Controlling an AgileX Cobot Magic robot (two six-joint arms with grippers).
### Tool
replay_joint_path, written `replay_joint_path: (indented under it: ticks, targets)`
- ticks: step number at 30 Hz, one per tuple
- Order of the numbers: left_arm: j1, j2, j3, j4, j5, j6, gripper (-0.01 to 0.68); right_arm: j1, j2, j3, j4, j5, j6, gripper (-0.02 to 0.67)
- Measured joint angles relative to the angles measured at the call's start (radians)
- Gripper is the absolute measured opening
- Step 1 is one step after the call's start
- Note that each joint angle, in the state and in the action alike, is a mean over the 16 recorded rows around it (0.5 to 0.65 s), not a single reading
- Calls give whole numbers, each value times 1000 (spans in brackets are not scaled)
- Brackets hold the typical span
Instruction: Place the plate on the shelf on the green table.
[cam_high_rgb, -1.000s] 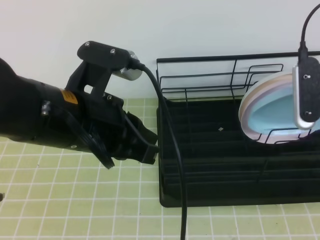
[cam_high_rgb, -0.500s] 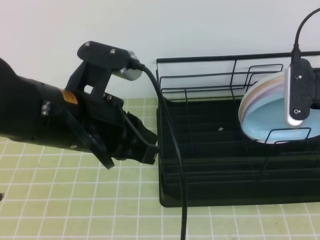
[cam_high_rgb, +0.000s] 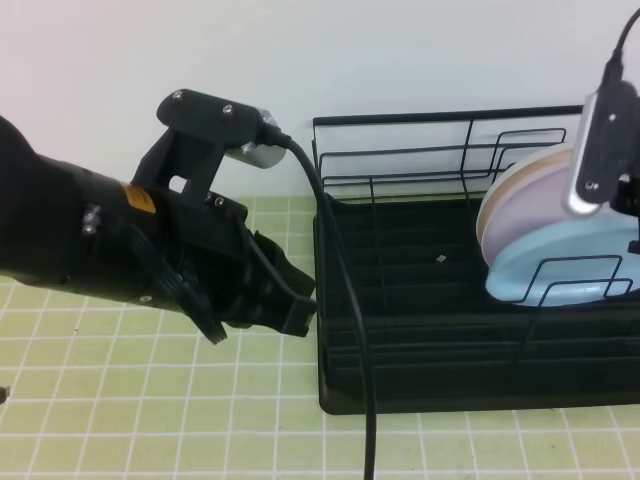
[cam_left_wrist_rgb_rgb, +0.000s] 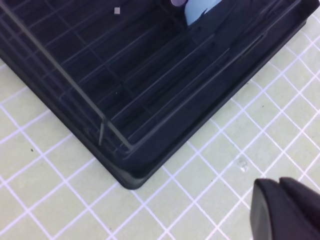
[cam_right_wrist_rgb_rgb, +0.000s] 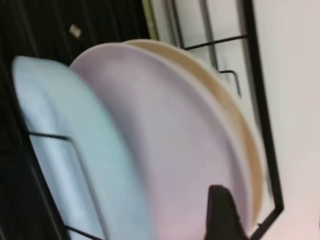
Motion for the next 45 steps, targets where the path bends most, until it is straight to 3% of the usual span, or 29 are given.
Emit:
replay_joint_path:
  ticks: [4,11,19,24,30,45]
  targets:
    - [0,0,0,0,6,-2,0,0,-36,0,-10,6,106,313]
    - [0,0,0,0,4,-7,0,0,-115,0,38,151,254,154]
    - [0,0,0,0,-15,-14,0,0,-144,0,162,382,266,15]
    - [0,0,0,0,-22,-17,0,-1,-94,0,217,439,220,0]
    - [0,0,0,1,-20,-17,0,-3,-8,0,199,373,204,-2]
    - [0,-2,0,4,-14,-20,-1,-4,70,0,13,154,374,-2]
